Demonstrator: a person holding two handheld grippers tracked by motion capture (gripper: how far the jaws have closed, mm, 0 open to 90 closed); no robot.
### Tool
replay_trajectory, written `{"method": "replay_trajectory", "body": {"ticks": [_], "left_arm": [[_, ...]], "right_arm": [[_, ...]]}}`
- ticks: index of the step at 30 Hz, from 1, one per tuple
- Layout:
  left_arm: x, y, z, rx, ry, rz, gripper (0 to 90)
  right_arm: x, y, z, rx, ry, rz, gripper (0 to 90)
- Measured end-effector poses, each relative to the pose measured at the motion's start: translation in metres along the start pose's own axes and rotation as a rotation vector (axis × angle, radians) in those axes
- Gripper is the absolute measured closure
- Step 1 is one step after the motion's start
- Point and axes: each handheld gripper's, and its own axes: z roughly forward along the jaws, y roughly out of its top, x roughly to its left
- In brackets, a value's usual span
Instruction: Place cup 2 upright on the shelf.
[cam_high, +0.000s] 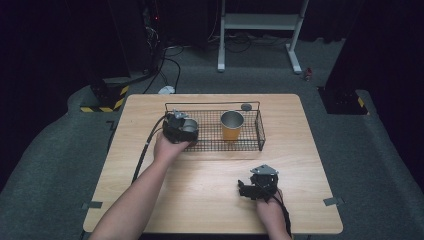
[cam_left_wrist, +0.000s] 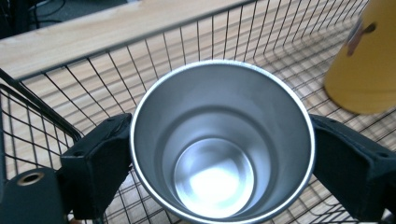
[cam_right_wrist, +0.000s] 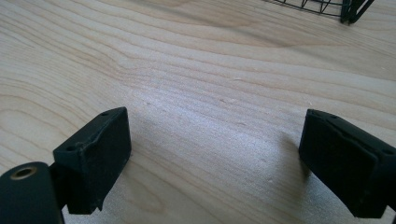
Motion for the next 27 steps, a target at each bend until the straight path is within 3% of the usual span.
{"method": "replay_trajectory", "body": {"ticks": [3,12,20,27], "left_arm": [[0.001,0.003,-0.005,-0.028,0.015,-0.004,7.8],[0.001,0.008,-0.018,-0.084,-0.02,-0.012,7.3],[-0.002,0.01,-0.029,-0.096,-0.049,-0.013,8.6],[0.003,0.005,-0.043,-0.107,-0.065,-0.033,8.6]], "right_arm": [[0.0,0.0,0.0,0.001,0.0,0.003,8.9],[0.0,0.0,0.0,0.001,0.0,0.003,8.9],[0.0,0.0,0.0,0.001,0.0,0.003,8.9],[0.0,0.0,0.0,0.001,0.0,0.003,8.9]]}}
